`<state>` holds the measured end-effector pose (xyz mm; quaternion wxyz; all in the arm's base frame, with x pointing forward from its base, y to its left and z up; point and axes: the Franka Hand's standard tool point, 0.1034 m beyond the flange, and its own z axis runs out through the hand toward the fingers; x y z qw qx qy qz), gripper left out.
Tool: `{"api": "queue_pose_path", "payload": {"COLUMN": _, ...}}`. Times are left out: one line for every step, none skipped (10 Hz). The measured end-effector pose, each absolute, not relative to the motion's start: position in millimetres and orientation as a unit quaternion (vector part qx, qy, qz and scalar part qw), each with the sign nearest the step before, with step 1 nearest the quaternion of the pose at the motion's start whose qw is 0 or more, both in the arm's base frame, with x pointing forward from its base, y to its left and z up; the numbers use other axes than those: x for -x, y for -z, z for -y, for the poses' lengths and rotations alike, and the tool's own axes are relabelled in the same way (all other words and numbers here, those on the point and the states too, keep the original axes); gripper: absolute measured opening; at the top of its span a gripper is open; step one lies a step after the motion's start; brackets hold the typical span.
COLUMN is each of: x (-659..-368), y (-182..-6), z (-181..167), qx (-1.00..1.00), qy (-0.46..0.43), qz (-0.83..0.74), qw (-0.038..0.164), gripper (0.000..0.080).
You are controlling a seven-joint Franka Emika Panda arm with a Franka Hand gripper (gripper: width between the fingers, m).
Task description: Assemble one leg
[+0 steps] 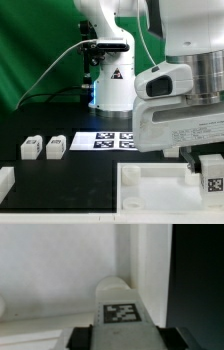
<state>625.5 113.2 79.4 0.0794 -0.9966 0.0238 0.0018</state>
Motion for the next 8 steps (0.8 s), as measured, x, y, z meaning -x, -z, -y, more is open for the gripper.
{"api": "queue_pose_path", "payload": {"x": -625.6, "y": -79.4, "z": -113.1, "qx": 0.996, "qy": -0.003, "qz": -0.043, "qw": 0.08, "gripper": 0.0295}}
{"api": "queue_pose_path", "payload": {"x": -626.2, "y": -79.3, "z": -113.3, "qx": 0.995, "qy": -0.002, "qz": -0.064, "qw": 0.08, "gripper": 0.0295}}
{"api": "queue_pose_path", "payload": {"x": -627.3, "y": -79.1, "z": -114.3, "qx": 0.989, "qy": 0.0, "qz": -0.124, "qw": 0.081, "gripper": 0.0295}}
{"api": "queue_pose_path", "payload": {"x": -626.1, "y": -78.9, "z": -115.7, "qx": 0.968, "qy": 0.001, "qz": -0.236, "qw": 0.081, "gripper": 0.0295}}
{"api": "queue_pose_path", "payload": {"x": -624.4, "y": -78.3, "z": -117.5, "qx": 0.946, "qy": 0.002, "qz": -0.315, "qw": 0.082, "gripper": 0.0295}}
{"api": "queue_pose_path", "payload": {"x": -622.9, "y": -77.2, "z": -121.3, "qx": 0.904, "qy": -0.009, "qz": -0.419, "qw": 0.085, "gripper": 0.0296}}
{"api": "queue_pose_path", "payload": {"x": -621.5, "y": -76.1, "z": -126.1, "qx": 0.866, "qy": -0.019, "qz": -0.492, "qw": 0.088, "gripper": 0.0296}}
{"api": "queue_pose_path", "payload": {"x": -621.6, "y": -76.1, "z": -126.5, "qx": 0.852, "qy": -0.023, "qz": -0.516, "qw": 0.09, "gripper": 0.0296}}
